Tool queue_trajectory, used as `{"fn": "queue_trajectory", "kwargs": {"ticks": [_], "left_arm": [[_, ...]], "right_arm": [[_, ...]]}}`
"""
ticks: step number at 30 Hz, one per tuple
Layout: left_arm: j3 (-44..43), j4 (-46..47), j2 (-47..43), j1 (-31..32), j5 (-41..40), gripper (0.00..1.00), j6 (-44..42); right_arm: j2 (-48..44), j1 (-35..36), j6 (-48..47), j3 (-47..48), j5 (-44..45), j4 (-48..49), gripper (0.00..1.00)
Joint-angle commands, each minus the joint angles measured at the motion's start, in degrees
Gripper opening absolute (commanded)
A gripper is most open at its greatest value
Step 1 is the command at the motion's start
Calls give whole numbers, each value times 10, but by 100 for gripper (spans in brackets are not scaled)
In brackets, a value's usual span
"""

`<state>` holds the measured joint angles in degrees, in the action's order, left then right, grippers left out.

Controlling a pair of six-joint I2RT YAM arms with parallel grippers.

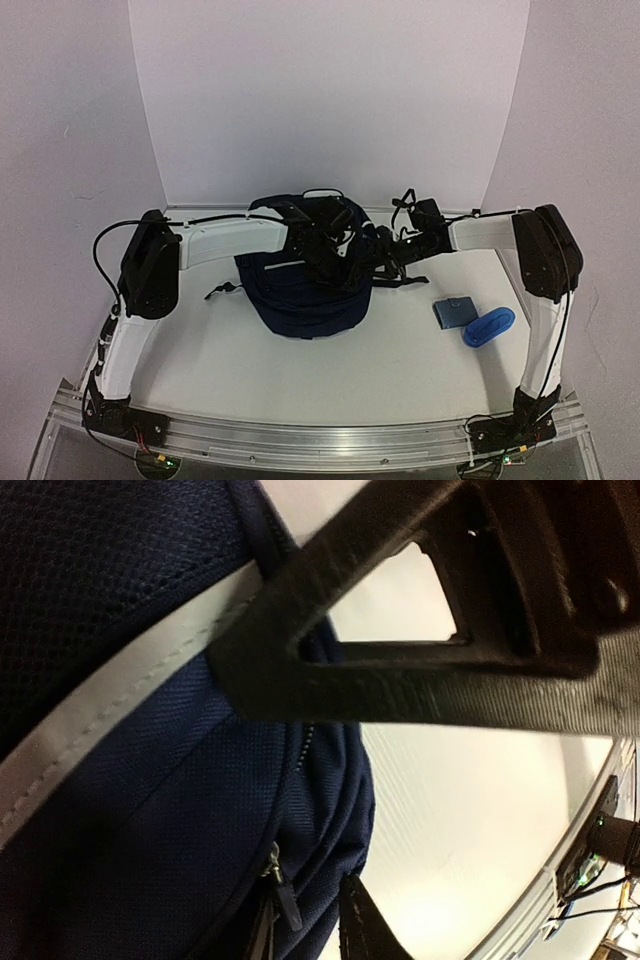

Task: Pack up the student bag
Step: Zip the student bag at the center of the board.

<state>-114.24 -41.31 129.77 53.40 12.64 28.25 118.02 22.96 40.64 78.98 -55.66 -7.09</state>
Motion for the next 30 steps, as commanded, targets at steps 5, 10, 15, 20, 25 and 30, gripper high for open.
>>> {"fn": "queue_trajectory", "kwargs": {"ticks": [5, 10, 15, 20, 25, 30], "left_arm": [[58, 23, -128, -5, -7, 38, -20], [67, 13, -152, -19, -5, 46, 6], [121, 39, -193, -43, -33, 48, 54], [144, 34, -226, -56, -115, 50, 85], [166, 18, -249, -64, -167, 51, 121], [160, -4, -258, -69, -174, 52, 110]], "right_arm": [[-107, -47, -195, 32, 63, -109, 53], [-182, -43, -244, -17, 133, -126, 54], [-234, -1, -239, -46, 186, -125, 55], [-270, 75, -205, -73, 243, -117, 57], [-234, 133, -168, -72, 272, -102, 55], [-180, 153, -104, -78, 269, -78, 53]]}}
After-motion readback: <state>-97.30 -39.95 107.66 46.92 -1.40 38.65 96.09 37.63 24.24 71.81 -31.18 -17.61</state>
